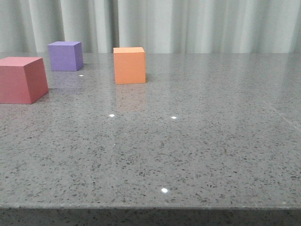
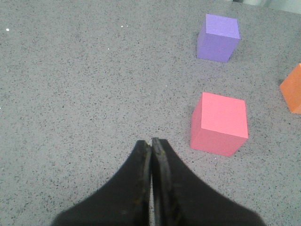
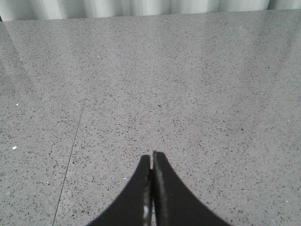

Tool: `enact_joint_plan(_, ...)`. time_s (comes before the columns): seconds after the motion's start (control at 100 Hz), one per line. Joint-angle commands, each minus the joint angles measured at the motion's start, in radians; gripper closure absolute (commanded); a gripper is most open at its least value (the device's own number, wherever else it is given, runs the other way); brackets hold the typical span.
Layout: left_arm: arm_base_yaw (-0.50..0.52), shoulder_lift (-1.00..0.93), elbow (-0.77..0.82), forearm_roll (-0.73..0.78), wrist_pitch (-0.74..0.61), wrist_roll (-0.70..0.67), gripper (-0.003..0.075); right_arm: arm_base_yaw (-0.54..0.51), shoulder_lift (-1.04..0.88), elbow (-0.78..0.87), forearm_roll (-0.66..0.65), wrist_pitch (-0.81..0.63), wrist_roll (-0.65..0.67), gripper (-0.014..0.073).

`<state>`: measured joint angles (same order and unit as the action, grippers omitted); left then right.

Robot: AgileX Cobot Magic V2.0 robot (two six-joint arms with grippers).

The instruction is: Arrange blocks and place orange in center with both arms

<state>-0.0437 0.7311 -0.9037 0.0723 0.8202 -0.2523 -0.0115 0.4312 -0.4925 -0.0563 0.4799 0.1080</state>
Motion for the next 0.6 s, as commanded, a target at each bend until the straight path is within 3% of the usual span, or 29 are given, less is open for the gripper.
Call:
enact_joint_plan(0.0,0.003,0.005,-0.035,-0.008,-0.061,0.002,0.0653,-0.005,0.003,-0.027,-0.003,-0.083,-0.008,0.066)
enact_joint_plan(0.11,0.003,0.005,-0.035,-0.006,-0.068,0.002,0.045,-0.005,0.003,-0.027,-0.003,-0.083,-0.008,0.066)
enact_joint_plan(0.23,0.003,0.005,-0.035,-0.005,-0.069,0.002,0.0127,-0.005,0.003,-0.027,-0.003,-0.083,-0.008,0.066)
enact_joint_plan(0.3,0.003,0.005,-0.035,-0.017,-0.07,0.002,0.0024,-0.005,0.003,-0.027,-0.003,-0.083,-0.008,0.066)
enact_joint_plan(0.59,-0.025,0.106,-0.06,-0.145,-0.147,0.002,0.0079,-0.005,0.003,-0.027,-0.003,-0.083,-0.008,0.066)
